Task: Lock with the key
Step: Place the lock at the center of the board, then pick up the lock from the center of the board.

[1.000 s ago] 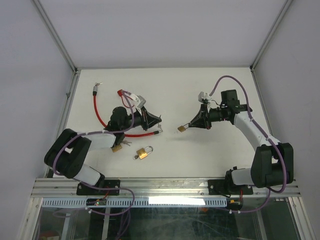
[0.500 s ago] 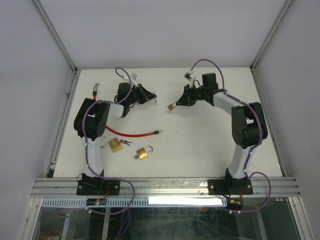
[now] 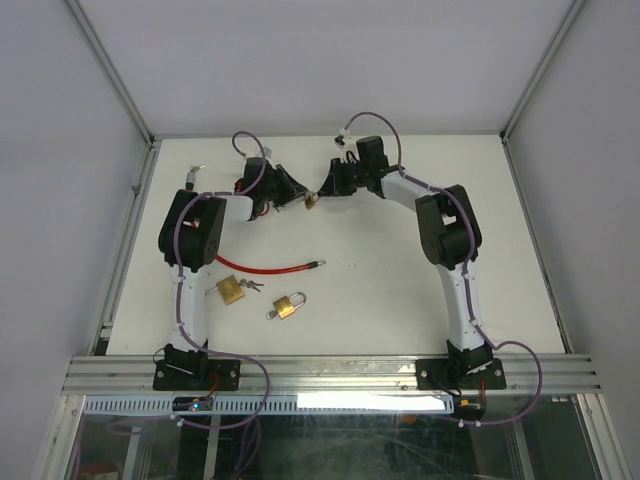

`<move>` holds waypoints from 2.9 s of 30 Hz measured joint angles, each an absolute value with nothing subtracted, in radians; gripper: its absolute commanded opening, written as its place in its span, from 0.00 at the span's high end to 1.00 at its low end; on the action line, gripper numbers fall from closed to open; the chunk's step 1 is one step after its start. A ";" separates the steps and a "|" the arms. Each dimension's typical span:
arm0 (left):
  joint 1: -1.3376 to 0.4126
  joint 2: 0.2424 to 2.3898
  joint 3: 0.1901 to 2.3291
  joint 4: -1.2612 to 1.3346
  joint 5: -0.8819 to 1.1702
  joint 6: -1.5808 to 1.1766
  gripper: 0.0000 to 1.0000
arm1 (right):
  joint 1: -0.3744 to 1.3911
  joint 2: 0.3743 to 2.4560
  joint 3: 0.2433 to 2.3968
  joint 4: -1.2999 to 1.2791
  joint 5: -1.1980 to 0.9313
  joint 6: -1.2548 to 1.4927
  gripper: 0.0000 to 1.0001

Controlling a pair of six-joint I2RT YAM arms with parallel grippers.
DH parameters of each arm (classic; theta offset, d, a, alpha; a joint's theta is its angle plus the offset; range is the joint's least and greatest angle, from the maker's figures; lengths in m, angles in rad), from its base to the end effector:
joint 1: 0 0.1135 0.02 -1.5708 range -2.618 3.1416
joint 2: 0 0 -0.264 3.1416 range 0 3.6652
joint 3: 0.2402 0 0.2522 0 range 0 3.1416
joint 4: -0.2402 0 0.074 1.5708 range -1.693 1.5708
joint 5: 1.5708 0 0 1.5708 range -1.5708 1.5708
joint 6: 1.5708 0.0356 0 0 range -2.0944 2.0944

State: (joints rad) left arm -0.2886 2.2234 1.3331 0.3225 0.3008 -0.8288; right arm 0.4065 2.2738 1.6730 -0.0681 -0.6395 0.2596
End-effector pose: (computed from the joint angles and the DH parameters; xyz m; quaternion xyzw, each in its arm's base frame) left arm 0.4496 -0.1445 0.1125 -0.1619 0.8548 -0.3634 0.3334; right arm 0.4574 0.2200 0.1623 -0.1993 0.8421 0.4026 0.2985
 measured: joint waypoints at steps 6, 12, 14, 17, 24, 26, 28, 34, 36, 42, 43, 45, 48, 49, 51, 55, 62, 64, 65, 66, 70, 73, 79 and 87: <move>-0.292 2.191 1.331 0.285 0.241 -0.760 0.70 | 0.410 2.295 1.735 -0.146 -0.582 0.200 0.45; -0.311 1.908 1.148 0.293 0.132 -0.627 0.61 | 0.410 2.203 1.686 -0.225 -0.511 0.046 0.43; -0.316 1.769 1.050 0.335 0.106 -0.589 0.54 | 0.410 2.129 1.637 -0.246 -0.500 -0.009 0.43; -0.321 1.532 0.886 0.417 0.072 -0.533 0.42 | 0.410 1.980 1.562 -0.284 -0.514 -0.106 0.44; -0.321 1.156 0.527 0.598 0.018 -0.484 0.05 | 0.410 1.599 1.386 -0.439 -0.694 -0.364 0.45; -0.321 1.106 0.437 0.615 0.025 -0.492 0.01 | 0.410 1.519 1.364 -0.508 -0.739 -0.419 0.45; -0.321 1.064 0.365 0.623 0.036 -0.513 0.01 | 0.410 1.443 1.334 -0.566 -0.777 -0.474 0.45; -0.321 0.927 0.262 0.632 0.144 -0.590 0.04 | 0.375 1.222 1.110 -0.610 -0.910 -0.601 0.40; -0.321 0.900 0.263 0.619 0.181 -0.609 0.10 | 0.329 1.170 1.026 -0.606 -0.966 -0.622 0.40; -0.402 0.891 0.309 0.392 0.182 -0.639 0.16 | 0.272 1.148 0.957 -0.601 -1.059 -0.654 0.40; -0.456 0.891 0.325 0.331 0.145 -0.637 0.17 | 0.272 1.148 0.957 -0.597 -1.068 -0.659 0.40; -0.569 0.892 0.361 0.219 0.075 -0.632 0.18 | 0.272 1.150 0.957 -0.597 -1.082 -0.668 0.40; -0.757 0.926 0.459 0.028 -0.059 -0.622 0.18 | 0.272 1.159 0.957 -0.599 -1.091 -0.684 0.40; -0.802 0.949 0.496 -0.030 -0.102 -0.621 0.18 | 0.272 1.162 0.957 -0.601 -1.092 -0.686 0.40; -0.884 1.020 0.584 -0.155 -0.183 -0.623 0.17 | 0.272 1.168 0.957 -0.604 -1.094 -0.692 0.40; -0.998 1.217 0.762 -0.390 -0.324 -0.625 0.15 | 0.272 1.171 0.957 -0.605 -1.097 -0.702 0.40; -1.027 1.385 0.818 -0.595 -0.393 -0.583 0.13 | 0.272 1.171 0.957 -0.606 -1.101 -0.709 0.40; -1.026 1.388 0.818 -0.620 -0.394 -0.578 0.13 | 0.272 1.172 0.957 -0.607 -1.101 -0.709 0.40; -1.026 1.388 0.818 -0.625 -0.393 -0.576 0.13 | 0.272 1.173 0.957 -0.607 -1.101 -0.709 0.40; -1.026 1.388 0.818 -0.627 -0.391 -0.576 0.13 | 0.272 1.173 0.957 -0.608 -1.101 -0.709 0.40; -1.006 1.389 0.797 -0.628 -0.371 -0.575 0.14 | 0.272 1.173 0.957 -0.609 -1.102 -0.710 0.40; -0.986 1.402 0.776 -0.628 -0.356 -0.575 0.17 | 0.272 1.173 0.957 -0.612 -1.105 -0.710 0.40; -0.973 1.427 0.765 -0.625 -0.318 -0.567 0.26 | 0.272 1.174 0.957 -0.614 -1.108 -0.710 0.40; -0.973 1.416 0.731 -0.564 -0.222 -0.533 0.35 | 0.272 1.176 0.957 -0.620 -1.108 -0.710 0.40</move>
